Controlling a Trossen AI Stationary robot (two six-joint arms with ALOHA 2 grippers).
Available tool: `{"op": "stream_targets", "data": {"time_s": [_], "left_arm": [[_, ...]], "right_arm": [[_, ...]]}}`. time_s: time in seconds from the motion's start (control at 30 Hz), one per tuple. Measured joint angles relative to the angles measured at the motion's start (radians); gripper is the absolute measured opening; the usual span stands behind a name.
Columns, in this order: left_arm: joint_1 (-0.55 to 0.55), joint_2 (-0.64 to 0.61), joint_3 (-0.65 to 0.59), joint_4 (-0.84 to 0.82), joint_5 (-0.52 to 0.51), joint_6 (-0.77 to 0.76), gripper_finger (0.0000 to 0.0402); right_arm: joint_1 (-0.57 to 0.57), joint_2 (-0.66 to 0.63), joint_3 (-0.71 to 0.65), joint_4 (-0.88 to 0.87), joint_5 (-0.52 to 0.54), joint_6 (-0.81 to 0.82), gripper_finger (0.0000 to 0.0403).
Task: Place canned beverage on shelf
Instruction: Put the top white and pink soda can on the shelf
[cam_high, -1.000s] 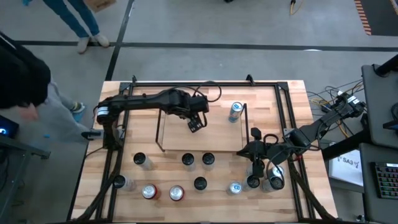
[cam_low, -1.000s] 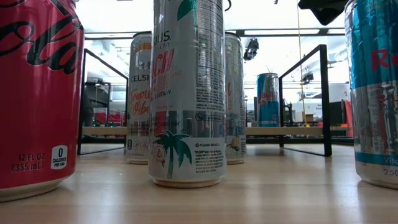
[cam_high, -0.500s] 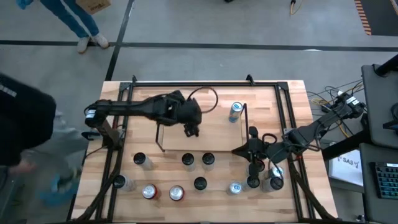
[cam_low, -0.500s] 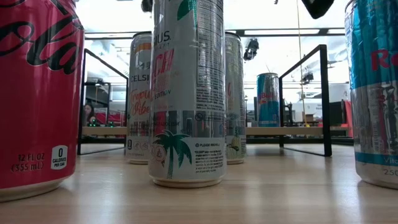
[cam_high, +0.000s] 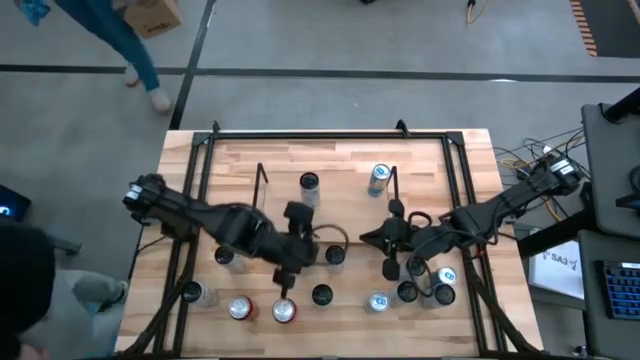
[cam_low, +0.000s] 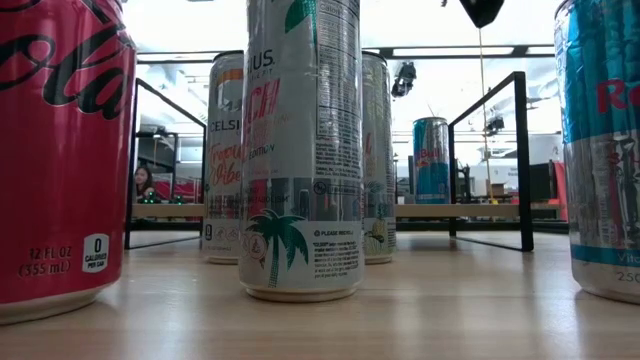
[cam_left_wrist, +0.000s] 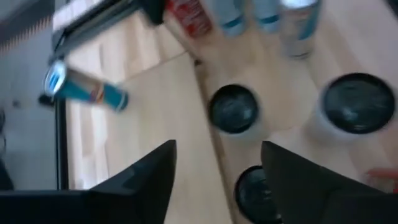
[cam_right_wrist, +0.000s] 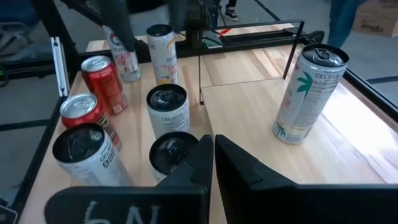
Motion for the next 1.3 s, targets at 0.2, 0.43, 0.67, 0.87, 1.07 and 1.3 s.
{"op": "stream_targets", "data": {"time_s": [0.2,0.43,0.67,0.87,1.07,1.3], "left_arm": [[-0.008,-0.081,-0.158,0.143,-0.008,-0.021,0.0141],[-0.003,-0.273,-0.453,0.404,-0.023,-0.026,0.0048],[-0.001,-0.487,-0.750,0.821,-0.072,0.057,0.0006],[-0.001,-0.601,-0.992,1.183,-0.071,0.090,0.0001],[-0.001,-0.617,-1.159,1.467,-0.051,0.125,0.0000],[0.012,-0.616,-1.197,1.468,-0.035,0.206,0.0000]], "right_arm": [[-0.001,0.050,0.070,-0.025,0.002,-0.015,0.0009],[-0.051,0.117,0.151,-0.050,0.001,-0.023,0.0009],[-0.160,0.228,0.241,-0.068,0.001,-0.031,0.0009],[-0.257,0.342,0.320,-0.078,-0.004,-0.032,0.0009],[-0.305,0.422,0.401,-0.106,-0.095,-0.040,0.0009],[-0.310,0.452,0.435,-0.118,-0.109,-0.058,0.0009]]}}
